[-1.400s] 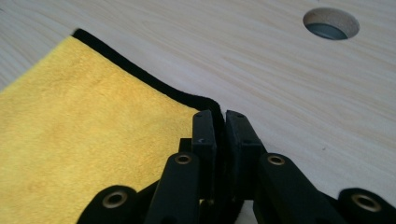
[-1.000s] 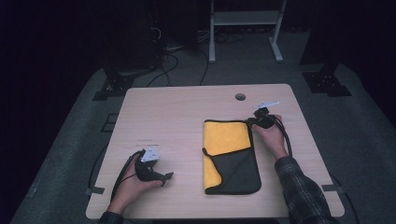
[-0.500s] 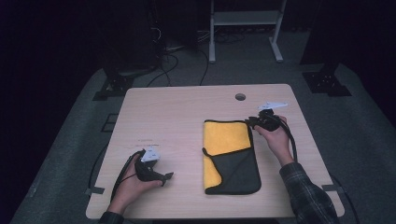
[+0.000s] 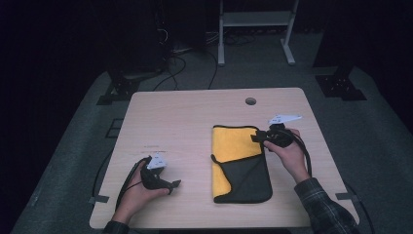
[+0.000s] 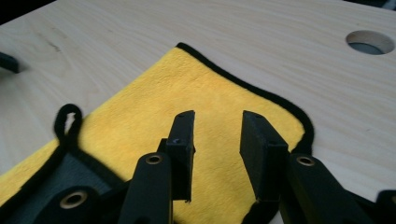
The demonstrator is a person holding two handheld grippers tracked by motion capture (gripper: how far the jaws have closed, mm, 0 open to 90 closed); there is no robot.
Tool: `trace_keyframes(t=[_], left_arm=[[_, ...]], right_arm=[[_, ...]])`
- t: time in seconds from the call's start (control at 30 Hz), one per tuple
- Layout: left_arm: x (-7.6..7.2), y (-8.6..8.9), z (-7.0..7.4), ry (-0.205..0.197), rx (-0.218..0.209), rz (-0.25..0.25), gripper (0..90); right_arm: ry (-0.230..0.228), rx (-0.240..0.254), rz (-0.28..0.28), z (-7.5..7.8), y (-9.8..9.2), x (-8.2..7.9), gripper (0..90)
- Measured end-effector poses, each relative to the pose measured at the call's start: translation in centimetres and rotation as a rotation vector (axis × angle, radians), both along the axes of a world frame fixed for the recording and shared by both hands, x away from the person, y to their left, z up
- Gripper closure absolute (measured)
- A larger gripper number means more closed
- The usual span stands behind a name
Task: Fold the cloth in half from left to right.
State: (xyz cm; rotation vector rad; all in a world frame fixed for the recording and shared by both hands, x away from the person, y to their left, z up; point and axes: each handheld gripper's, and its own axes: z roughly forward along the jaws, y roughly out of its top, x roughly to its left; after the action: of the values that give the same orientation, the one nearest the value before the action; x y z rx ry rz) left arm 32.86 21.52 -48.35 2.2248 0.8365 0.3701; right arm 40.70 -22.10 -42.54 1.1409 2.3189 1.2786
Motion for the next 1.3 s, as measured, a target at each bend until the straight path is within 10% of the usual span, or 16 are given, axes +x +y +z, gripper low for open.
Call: trace_keyframes(t=[0.63, 1.3], left_arm=[[0.0, 0.0, 0.0, 0.001, 0.000, 0.000, 0.0], [0.0, 0.0, 0.0, 0.001, 0.000, 0.000, 0.0]], right_arm=[[0.020, 0.004, 0.197, -0.8, 5.0, -4.2, 61.6], [0.073, -0.024, 0.279, -3.4, 10.8, -2.6, 57.3]])
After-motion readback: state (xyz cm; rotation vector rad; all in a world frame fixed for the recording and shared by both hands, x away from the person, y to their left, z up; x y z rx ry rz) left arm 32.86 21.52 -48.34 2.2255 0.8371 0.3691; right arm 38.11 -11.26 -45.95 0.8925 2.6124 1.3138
